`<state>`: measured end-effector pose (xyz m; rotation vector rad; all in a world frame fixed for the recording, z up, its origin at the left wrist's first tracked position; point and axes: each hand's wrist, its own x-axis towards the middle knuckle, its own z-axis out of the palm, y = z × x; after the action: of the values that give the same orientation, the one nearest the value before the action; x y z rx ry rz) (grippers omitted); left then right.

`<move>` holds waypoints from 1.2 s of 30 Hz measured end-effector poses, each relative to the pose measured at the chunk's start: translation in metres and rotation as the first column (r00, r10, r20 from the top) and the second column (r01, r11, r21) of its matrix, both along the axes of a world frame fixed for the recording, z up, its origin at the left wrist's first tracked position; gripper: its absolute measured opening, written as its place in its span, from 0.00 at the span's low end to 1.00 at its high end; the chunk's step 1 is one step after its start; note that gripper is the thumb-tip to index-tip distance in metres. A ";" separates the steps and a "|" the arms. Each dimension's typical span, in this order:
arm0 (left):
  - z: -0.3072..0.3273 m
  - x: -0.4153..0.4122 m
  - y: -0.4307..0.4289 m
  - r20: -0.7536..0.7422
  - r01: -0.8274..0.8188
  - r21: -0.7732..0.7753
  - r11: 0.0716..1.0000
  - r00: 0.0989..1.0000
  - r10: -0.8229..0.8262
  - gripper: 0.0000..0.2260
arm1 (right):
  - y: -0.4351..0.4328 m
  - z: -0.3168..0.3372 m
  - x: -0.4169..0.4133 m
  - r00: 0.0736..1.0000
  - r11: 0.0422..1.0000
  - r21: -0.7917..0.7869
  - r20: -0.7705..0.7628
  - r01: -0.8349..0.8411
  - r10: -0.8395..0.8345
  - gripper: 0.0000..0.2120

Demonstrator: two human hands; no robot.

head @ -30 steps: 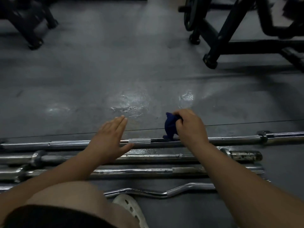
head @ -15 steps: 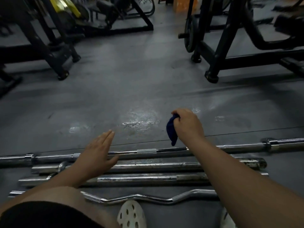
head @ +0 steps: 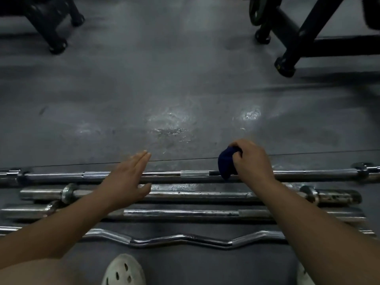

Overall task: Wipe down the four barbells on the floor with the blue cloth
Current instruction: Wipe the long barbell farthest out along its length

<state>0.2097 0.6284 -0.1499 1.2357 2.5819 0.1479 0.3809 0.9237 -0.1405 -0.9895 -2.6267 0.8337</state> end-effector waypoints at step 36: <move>-0.030 -0.006 -0.004 0.030 0.173 0.031 0.984 0.984 -0.174 0.40 | -0.053 -0.019 -0.006 0.936 0.904 -0.351 -0.155 0.246 -0.315 0.09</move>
<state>0.2033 0.6247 -0.1795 1.4490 2.4382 0.1685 0.3745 0.8708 -0.1599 -1.2504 -2.1413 1.2464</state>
